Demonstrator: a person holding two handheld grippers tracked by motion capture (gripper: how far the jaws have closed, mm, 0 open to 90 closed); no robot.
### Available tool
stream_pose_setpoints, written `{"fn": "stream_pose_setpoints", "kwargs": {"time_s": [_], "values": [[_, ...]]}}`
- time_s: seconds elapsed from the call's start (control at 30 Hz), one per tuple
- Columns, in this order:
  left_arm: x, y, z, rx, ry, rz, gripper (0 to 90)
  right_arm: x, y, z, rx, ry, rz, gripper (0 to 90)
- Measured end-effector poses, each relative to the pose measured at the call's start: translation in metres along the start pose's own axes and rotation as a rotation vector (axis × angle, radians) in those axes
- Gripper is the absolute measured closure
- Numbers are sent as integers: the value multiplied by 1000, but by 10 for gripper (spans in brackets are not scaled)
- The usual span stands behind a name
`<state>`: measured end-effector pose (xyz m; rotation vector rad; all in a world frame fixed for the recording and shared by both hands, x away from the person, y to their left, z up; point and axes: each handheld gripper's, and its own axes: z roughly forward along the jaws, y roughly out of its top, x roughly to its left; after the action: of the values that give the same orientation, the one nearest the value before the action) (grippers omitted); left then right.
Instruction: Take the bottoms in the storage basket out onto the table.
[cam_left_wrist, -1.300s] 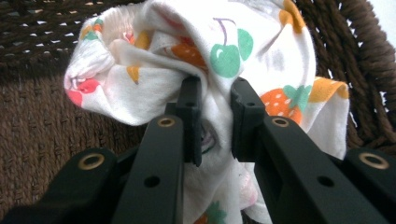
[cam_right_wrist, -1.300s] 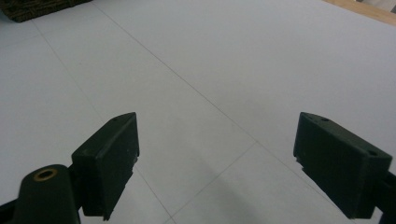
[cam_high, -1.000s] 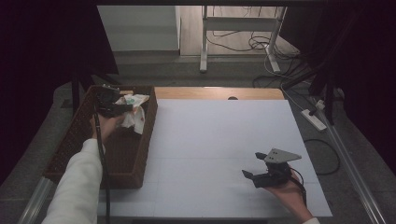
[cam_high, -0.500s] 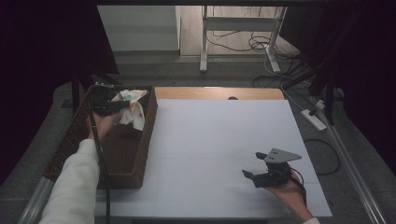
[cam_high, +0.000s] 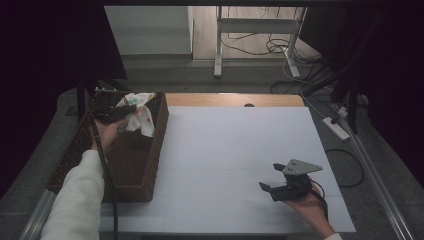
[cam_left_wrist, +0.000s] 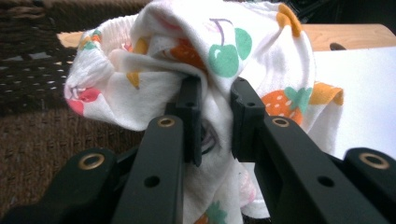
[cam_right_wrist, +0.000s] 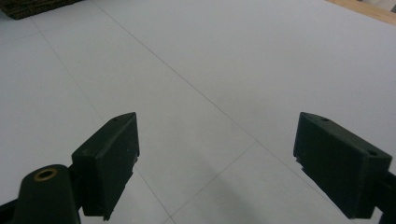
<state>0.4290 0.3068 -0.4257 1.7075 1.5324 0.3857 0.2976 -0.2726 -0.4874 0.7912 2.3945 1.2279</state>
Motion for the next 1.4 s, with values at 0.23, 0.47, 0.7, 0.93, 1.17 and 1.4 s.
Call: {"fn": "stream_pose_setpoints", "kwargs": {"time_s": [0.23, 0.47, 0.7, 0.93, 1.17, 1.4], "values": [[1, 2, -8, -28, -8, -8, 777, 0, 0, 0, 1, 0, -1, 147], [-1, 3, -15, -49, -13, -18, 776, 0, 0, 1, 3, 1, 0, 147], [-3, 6, -20, -65, -25, -23, 777, 0, 0, 1, 3, 1, -1, 147], [-4, 6, -26, -74, -38, -28, 776, 0, 0, 1, 3, 0, 0, 147], [-6, 7, -31, -86, -49, -30, 776, 0, 0, 0, 1, 2, 0, 147], [-10, 9, -36, -100, -60, -25, 776, 0, 0, 0, -2, 1, 1, 147]]}}
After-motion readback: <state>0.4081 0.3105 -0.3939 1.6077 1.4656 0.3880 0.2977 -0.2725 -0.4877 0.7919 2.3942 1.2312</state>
